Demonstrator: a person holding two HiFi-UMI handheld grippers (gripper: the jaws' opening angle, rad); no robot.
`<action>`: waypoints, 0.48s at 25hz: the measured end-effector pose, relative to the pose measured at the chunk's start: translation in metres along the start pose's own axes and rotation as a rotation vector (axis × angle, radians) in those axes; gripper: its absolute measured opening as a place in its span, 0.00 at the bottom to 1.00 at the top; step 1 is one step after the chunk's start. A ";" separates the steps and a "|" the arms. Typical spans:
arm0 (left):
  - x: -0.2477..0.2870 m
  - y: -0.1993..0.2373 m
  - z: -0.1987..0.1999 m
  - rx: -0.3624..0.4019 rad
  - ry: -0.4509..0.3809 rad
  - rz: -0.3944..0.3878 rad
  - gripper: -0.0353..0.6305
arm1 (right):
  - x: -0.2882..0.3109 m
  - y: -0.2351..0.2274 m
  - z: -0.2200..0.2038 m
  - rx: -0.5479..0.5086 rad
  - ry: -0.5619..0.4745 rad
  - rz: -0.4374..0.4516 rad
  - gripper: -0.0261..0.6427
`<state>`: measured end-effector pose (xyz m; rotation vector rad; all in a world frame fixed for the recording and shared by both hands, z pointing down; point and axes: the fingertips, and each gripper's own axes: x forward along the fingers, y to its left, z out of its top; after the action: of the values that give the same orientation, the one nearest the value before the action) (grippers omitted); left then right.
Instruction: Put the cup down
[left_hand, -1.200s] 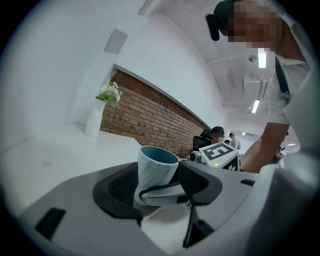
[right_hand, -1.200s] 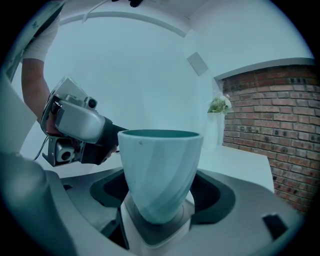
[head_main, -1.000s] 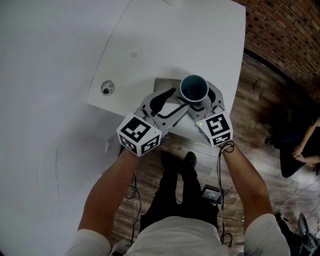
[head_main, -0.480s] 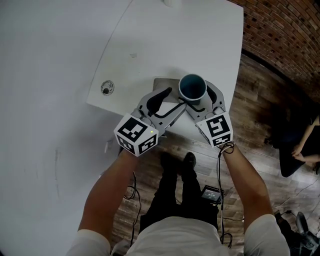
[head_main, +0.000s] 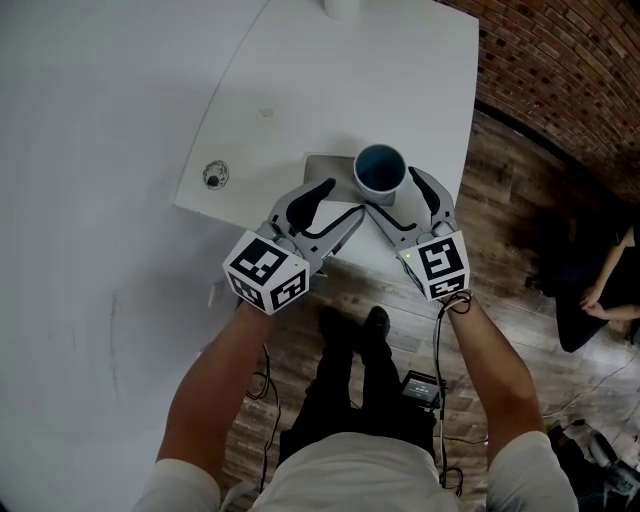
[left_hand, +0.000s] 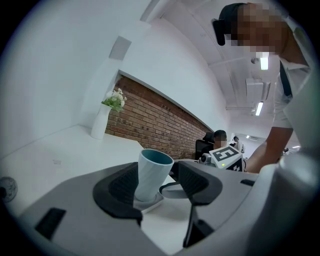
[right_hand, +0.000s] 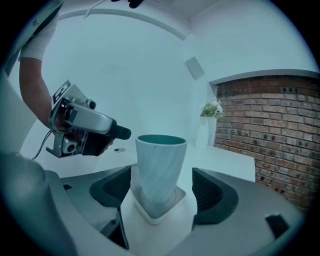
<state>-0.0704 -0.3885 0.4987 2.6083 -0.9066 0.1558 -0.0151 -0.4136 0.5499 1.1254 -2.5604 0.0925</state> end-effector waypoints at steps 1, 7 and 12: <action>-0.001 -0.001 0.001 -0.001 -0.002 0.001 0.42 | -0.003 -0.001 0.000 -0.001 0.003 -0.005 0.60; -0.014 -0.005 0.011 -0.001 -0.030 0.040 0.39 | -0.022 0.001 0.008 -0.002 0.018 -0.022 0.60; -0.026 -0.008 0.031 0.013 -0.067 0.087 0.19 | -0.047 -0.002 0.031 0.015 0.003 -0.047 0.43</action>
<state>-0.0866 -0.3801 0.4615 2.6013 -1.0458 0.0979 0.0070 -0.3883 0.5054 1.1885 -2.5328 0.1019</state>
